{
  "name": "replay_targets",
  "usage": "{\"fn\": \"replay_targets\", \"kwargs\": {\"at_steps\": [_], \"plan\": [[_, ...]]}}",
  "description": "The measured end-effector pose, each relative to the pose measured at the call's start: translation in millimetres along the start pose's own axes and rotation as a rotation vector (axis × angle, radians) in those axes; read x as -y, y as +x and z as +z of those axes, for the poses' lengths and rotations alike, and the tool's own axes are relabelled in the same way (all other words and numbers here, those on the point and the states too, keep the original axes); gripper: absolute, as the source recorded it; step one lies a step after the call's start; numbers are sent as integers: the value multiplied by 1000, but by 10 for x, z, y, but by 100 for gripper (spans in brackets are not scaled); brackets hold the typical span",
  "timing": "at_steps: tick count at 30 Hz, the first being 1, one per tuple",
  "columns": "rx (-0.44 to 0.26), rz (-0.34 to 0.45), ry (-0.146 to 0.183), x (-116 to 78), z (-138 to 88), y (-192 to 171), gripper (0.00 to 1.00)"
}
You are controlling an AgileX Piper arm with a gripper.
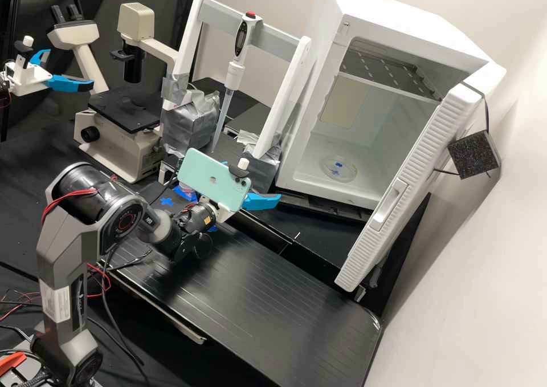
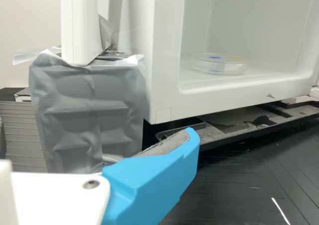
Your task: Move the petri dish to the microscope
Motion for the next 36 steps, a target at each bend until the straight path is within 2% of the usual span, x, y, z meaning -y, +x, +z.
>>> {"fn": "replay_targets", "kwargs": {"at_steps": [9, 12, 17, 20, 23, 29, 35, 36], "plan": [[-1, 1, 1, -5, 3, 0, 100], [-3, -1, -5, -57, 88, -53, 100], [-21, 62, 46, -314, 286, -252, 100], [-59, 164, 93, -569, 423, -386, 100], [-57, 231, 108, -756, 549, -474, 100], [-29, 314, 84, -1053, 759, -373, 100], [-89, 336, 44, -1308, 884, 70, 100], [-99, 329, 49, -1325, 911, 142, 100]]}}
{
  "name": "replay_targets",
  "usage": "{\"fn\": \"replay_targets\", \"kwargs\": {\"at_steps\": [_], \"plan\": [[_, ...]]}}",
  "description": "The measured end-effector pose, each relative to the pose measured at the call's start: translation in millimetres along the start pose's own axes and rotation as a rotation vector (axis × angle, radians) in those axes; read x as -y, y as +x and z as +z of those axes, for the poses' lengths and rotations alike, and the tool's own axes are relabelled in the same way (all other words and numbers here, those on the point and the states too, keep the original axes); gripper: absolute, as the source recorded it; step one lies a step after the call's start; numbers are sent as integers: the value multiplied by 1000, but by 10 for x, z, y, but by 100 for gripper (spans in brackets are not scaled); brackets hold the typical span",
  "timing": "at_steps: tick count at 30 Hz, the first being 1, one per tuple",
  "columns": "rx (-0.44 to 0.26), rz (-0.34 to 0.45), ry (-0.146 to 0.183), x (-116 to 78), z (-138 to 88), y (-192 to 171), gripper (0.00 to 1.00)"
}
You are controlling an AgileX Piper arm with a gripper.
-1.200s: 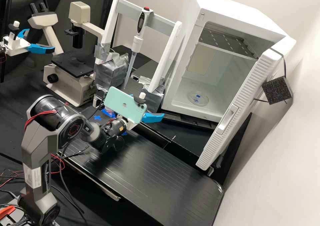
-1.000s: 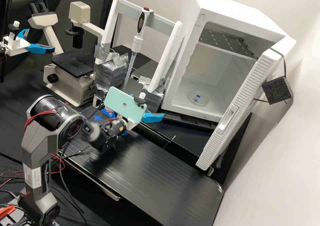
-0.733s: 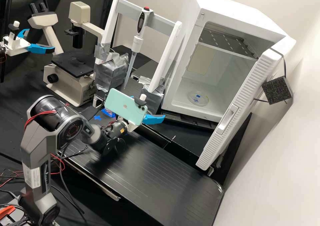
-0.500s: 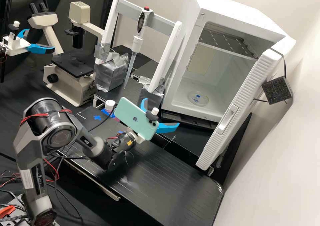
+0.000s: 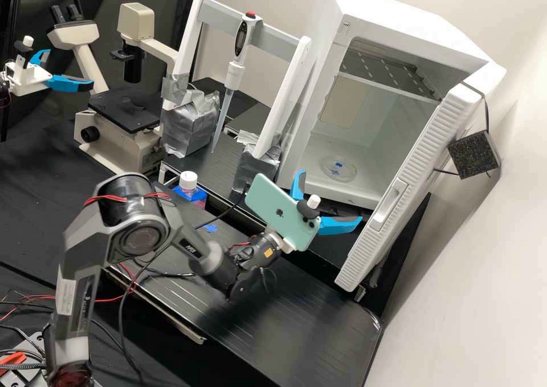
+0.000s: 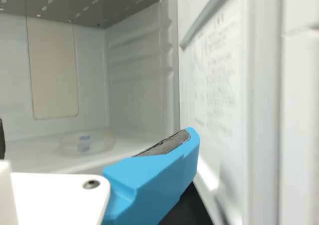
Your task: Move the petri dish to the microscope
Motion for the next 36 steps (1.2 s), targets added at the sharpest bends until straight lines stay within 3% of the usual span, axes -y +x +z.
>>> {"fn": "replay_targets", "kwargs": {"at_steps": [3, 9, 14, 23, 28, 36], "plan": [[-39, -42, 25, 33, 47, 238, 100], [-132, -164, 37, 142, 70, 644, 100], [-133, -207, 3, 205, 123, 922, 100], [-130, -284, -106, 361, 239, 1326, 100], [-121, -284, -136, 371, 301, 1454, 100], [-121, -273, -160, 416, 330, 1627, 100]]}}
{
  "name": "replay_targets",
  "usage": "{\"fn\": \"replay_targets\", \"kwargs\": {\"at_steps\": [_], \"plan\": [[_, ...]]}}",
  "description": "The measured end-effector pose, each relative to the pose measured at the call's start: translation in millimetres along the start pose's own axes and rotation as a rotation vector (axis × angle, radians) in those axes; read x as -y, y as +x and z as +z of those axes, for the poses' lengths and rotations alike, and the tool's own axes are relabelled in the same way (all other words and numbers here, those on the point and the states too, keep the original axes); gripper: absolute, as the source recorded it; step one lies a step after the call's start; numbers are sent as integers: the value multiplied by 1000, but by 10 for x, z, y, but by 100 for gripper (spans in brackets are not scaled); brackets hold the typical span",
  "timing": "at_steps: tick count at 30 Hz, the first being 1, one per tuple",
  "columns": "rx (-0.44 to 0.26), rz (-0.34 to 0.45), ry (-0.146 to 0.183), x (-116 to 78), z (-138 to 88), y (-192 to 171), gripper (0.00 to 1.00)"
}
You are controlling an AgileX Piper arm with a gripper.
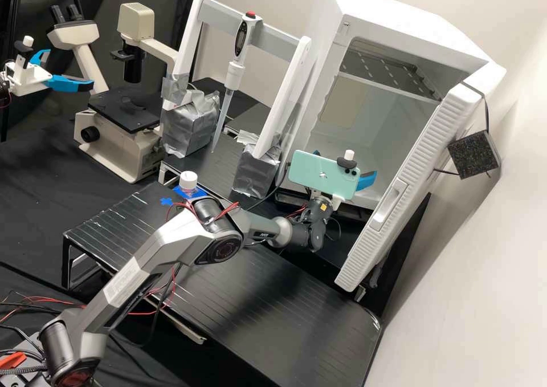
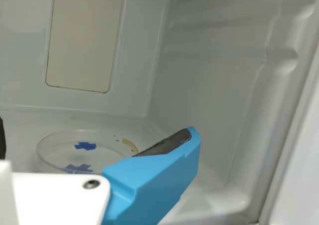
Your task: Move the petri dish to the microscope
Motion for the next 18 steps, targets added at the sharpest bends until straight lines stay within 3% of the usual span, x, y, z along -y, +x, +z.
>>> {"fn": "replay_targets", "kwargs": {"at_steps": [9, 18], "plan": [[17, -7, -21, 18, 4, 113, 100], [15, -57, -80, 98, -99, 246, 100]]}}
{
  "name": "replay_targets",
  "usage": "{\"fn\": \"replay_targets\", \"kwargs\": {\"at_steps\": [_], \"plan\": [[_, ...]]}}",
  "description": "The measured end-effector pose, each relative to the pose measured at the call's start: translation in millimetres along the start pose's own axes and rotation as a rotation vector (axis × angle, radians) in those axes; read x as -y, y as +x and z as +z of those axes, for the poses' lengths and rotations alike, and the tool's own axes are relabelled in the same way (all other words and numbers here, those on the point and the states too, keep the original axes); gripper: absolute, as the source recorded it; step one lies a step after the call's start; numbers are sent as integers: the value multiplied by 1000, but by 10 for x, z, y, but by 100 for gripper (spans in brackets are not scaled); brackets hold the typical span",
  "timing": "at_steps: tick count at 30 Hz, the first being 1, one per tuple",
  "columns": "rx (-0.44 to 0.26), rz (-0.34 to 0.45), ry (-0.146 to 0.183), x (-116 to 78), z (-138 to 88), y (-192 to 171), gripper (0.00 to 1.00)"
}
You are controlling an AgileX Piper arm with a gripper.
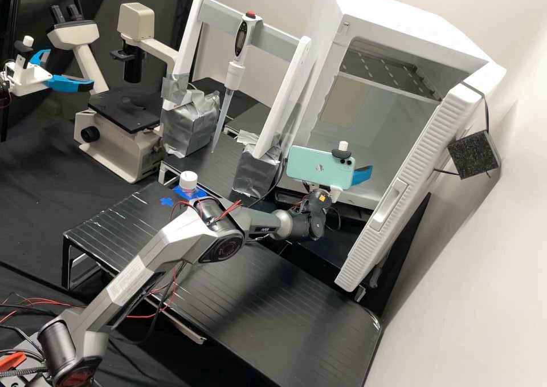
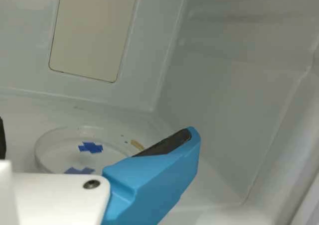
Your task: Move the petri dish to the microscope
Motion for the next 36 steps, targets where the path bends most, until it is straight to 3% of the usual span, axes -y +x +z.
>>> {"fn": "replay_targets", "kwargs": {"at_steps": [7, 16, 17, 36], "plan": [[-10, -7, 1, 86, 7, 74, 100], [26, -10, -4, 118, 94, 122, 100], [26, -9, -2, 117, 95, 123, 0], [38, -2, -12, 77, 93, 141, 0]]}}
